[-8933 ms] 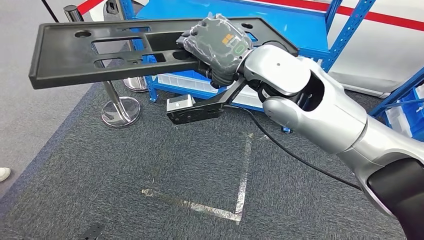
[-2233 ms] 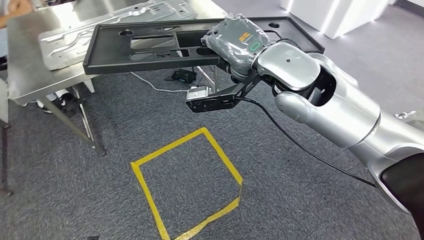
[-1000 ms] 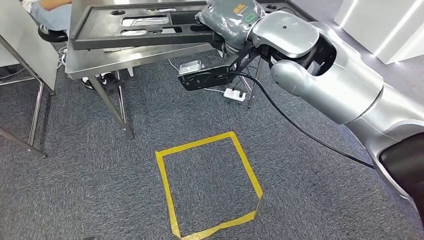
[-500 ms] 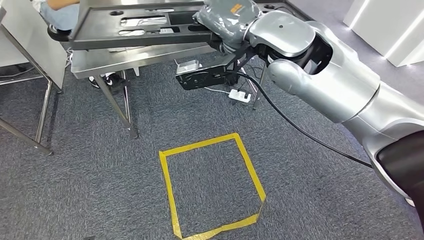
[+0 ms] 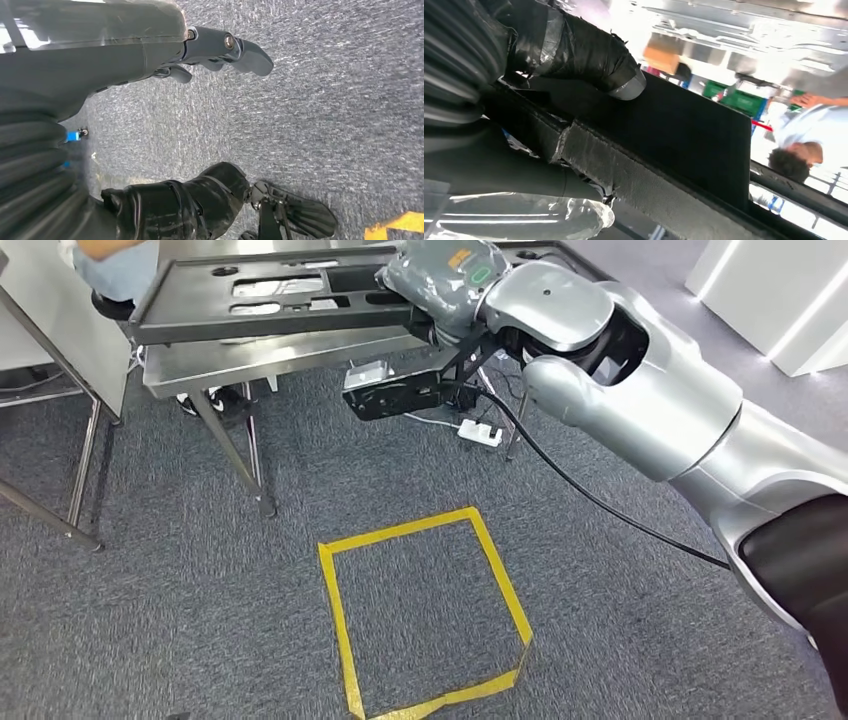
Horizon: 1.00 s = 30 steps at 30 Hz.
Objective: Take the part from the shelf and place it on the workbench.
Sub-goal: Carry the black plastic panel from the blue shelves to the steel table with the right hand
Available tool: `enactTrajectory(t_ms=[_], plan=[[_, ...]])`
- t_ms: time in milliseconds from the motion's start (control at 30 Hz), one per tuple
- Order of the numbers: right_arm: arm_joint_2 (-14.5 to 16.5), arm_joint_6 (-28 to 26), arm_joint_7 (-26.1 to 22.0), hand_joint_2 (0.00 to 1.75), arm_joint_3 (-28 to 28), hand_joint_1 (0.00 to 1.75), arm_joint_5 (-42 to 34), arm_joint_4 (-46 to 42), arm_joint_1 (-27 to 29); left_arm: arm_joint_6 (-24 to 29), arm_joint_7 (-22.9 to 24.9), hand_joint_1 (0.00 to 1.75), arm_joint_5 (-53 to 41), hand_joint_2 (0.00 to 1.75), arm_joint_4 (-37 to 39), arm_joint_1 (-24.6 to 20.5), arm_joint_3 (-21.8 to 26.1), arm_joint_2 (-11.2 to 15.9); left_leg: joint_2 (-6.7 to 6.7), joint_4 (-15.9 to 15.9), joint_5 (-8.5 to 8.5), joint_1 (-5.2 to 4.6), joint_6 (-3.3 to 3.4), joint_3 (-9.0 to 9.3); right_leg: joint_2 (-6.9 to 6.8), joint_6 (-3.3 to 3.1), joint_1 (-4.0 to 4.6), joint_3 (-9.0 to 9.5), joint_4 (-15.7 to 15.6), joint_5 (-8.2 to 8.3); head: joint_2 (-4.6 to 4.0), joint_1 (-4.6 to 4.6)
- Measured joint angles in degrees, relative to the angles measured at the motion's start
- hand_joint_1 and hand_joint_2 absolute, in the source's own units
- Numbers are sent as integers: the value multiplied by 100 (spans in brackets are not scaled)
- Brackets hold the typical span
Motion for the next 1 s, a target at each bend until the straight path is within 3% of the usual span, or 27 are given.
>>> enactTrajectory(t_ms=[67, 167, 200, 233, 267, 333, 367, 400, 533, 600, 667, 700, 733, 767, 833, 867, 900, 1000], plan=[[5, -2, -2, 175, 1, 175, 0, 32, -6, 1, -1, 0, -2, 175, 0, 2, 0, 0, -3, -41, 5, 22, 69, 46, 3, 40, -2, -115, 253, -158, -1, 14], [12, -6, -14, 175, 10, 175, 1, 72, 1, 1, -5, 0, -15, 175, 0, -7, 0, 0, -6, -52, -20, 13, 137, 86, 11, 55, 1, -668, 1309, -581, -1, 34], [13, -7, -20, 175, 17, 175, 1, 86, 11, 1, -7, 0, -23, 175, 0, -7, 0, 0, -12, -47, -35, 7, 148, 96, 11, 51, 3, -813, 1541, -609, -1, 35], [13, -7, -23, 175, 23, 175, 1, 102, 20, 1, -9, 0, -30, 175, 0, -4, 0, -1, -21, -38, -53, 3, 154, 109, 12, 39, 5, -864, 1573, -533, -1, 36], [13, -8, -23, 175, 27, 175, 1, 116, 23, 1, -11, 0, -37, 175, 0, 0, 0, -1, -33, -27, -75, 1, 153, 127, 12, 19, 9, -798, 1373, -360, -1, 36], [14, -11, -22, 175, 29, 175, 3, 135, 16, 4, -15, 0, -48, 175, 0, 3, 0, -2, -56, 0, -127, -7, 129, 158, 16, -46, 31, -467, 629, 34, -1, 35], [17, -15, -22, 175, 29, 175, 3, 139, 9, 7, -18, 0, -51, 175, 0, 0, 0, -2, -63, 16, -148, -17, 110, 162, 19, -71, 42, -318, 312, 141, 0, 32], [21, -17, -21, 175, 30, 175, 4, 142, 6, 13, -22, 0, -52, 175, 0, -3, 0, -2, -66, 21, -161, -21, 86, 160, 22, -89, 55, -227, 123, 178, 0, 29], [31, -21, -8, 175, 32, 175, 7, 155, 9, 49, -18, 0, -52, 175, 0, 2, 0, -3, -55, 51, -223, -10, -25, 141, 18, -151, 44, -134, -32, 167, 0, 25], [37, -21, 3, 175, 32, 175, 7, 160, 9, 74, -3, 0, -52, 175, 0, 4, 0, -2, -26, 448, -447, 0, -85, -36, 8, -192, 16, -71, -87, 172, 0, 13], [42, -20, 10, 175, 37, 175, 7, 166, 24, 103, 8, 0, -52, 175, 0, 4, 0, 2, -8, 1151, -722, 8, -134, -389, 7, -220, 15, -41, -92, 151, -1, 4], [46, -20, 10, 175, 43, 175, 7, 168, 41, 114, 16, 0, -52, 175, 0, 6, 0, 4, -5, 1406, -767, 15, -150, -541, 10, -229, 15, -26, -90, 137, -1, 1], [49, -19, 8, 175, 50, 175, 7, 171, 61, 120, 23, 0, -52, 175, 0, 9, 0, 4, -1, 1475, -707, 21, -161, -612, 13, -232, 14, -8, -87, 119, -1, 2], [51, -19, 7, 175, 56, 175, 7, 172, 76, 124, 31, 0, -52, 175, 0, 10, 0, 5, 2, 1321, -541, 27, -164, -576, 18, -227, 13, 15, -82, 99, -1, 1], [52, -20, 6, 175, 60, 175, 7, 172, 82, 131, 37, 0, -52, 175, 0, 8, 0, 9, 8, 590, -118, 30, -143, -270, 24, -202, 14, 67, -70, 47, -1, 3], [52, -21, 7, 175, 60, 175, 8, 174, 72, 134, 37, 0, -52, 175, 0, 7, 0, 11, 8, 252, 8, 15, -120, -113, 26, -182, 22, 78, -59, 25, -1, 4], [53, -21, 7, 175, 60, 175, 8, 177, 64, 136, 38, 0, -52, 175, 0, 4, 0, 13, 7, 49, 58, 0, -94, -15, 27, -159, 28, 77, -55, 14, -1, 4], [56, -22, 2, 175, 62, 175, 7, 184, 62, 134, 46, 0, -57, 175, 0, -1, 0, 13, 2, -57, 36, -19, -12, 36, 28, -84, 44, 65, -62, -2, 1, 6]])
